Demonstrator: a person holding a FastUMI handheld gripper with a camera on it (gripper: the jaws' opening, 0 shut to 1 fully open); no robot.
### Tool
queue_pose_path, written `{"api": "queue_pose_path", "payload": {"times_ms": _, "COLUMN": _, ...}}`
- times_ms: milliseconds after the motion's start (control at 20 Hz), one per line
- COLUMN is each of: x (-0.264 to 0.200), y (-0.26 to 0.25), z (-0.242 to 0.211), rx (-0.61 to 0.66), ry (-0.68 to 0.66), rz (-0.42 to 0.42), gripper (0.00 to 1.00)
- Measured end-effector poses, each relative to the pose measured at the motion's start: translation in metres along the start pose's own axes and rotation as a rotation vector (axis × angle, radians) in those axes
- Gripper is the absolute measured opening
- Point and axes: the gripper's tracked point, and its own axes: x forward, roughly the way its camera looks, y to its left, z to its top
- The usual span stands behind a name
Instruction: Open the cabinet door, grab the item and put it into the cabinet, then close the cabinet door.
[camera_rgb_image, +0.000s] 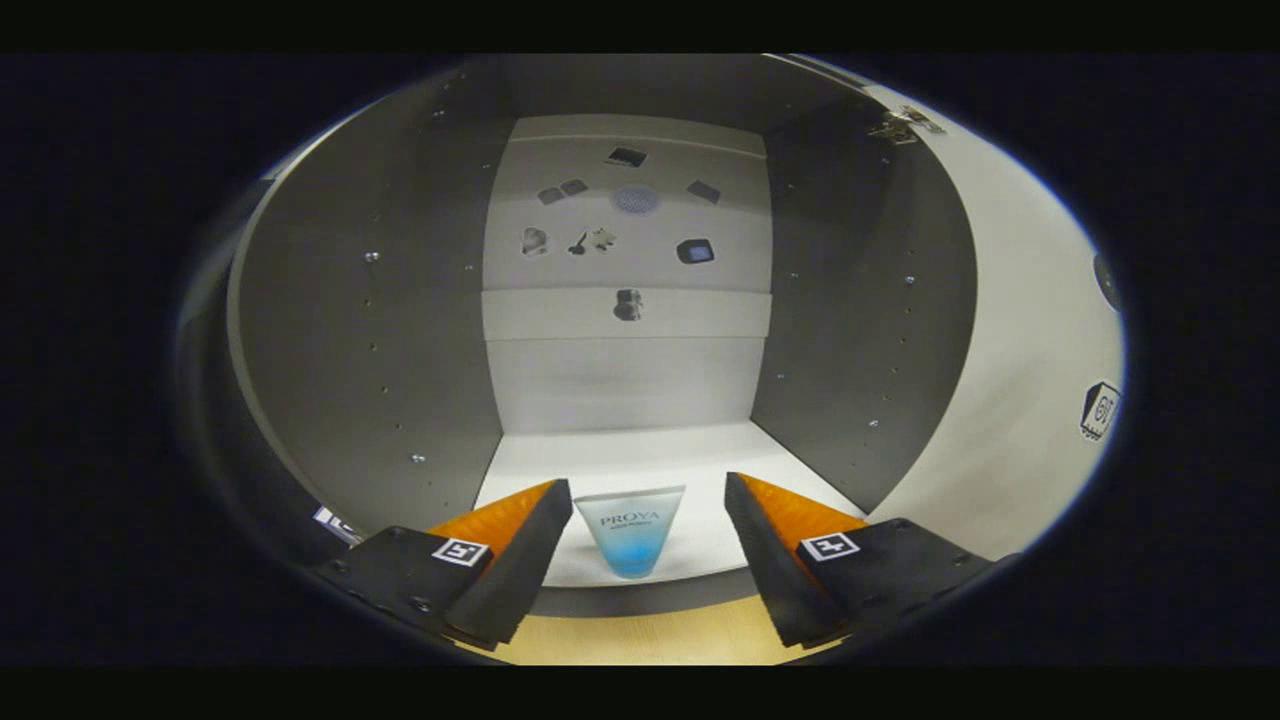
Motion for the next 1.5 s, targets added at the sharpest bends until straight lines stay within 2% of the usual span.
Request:
{"api": "queue_pose_path", "payload": {"times_ms": 350, "x": -0.071, "y": 0.003, "z": 0.016, "rx": 0.033, "ry": -0.1, "rz": 0.014, "gripper": 0.98}}
{"api": "queue_pose_path", "payload": {"times_ms": 750, "x": -0.179, "y": -0.014, "z": -0.012, "rx": 0.08, "ry": -0.18, "rz": -0.011, "gripper": 0.98}}
{"api": "queue_pose_path", "payload": {"times_ms": 1050, "x": -0.252, "y": -0.051, "z": -0.036, "rx": 0.088, "ry": -0.182, "rz": -0.02, "gripper": 0.98}}
{"api": "queue_pose_path", "payload": {"times_ms": 1300, "x": -0.31, "y": -0.1, "z": -0.043, "rx": 0.074, "ry": -0.188, "rz": -0.034, "gripper": 0.98}}
{"api": "queue_pose_path", "payload": {"times_ms": 1500, "x": -0.351, "y": -0.154, "z": -0.046, "rx": 0.074, "ry": -0.208, "rz": -0.076, "gripper": 0.98}}
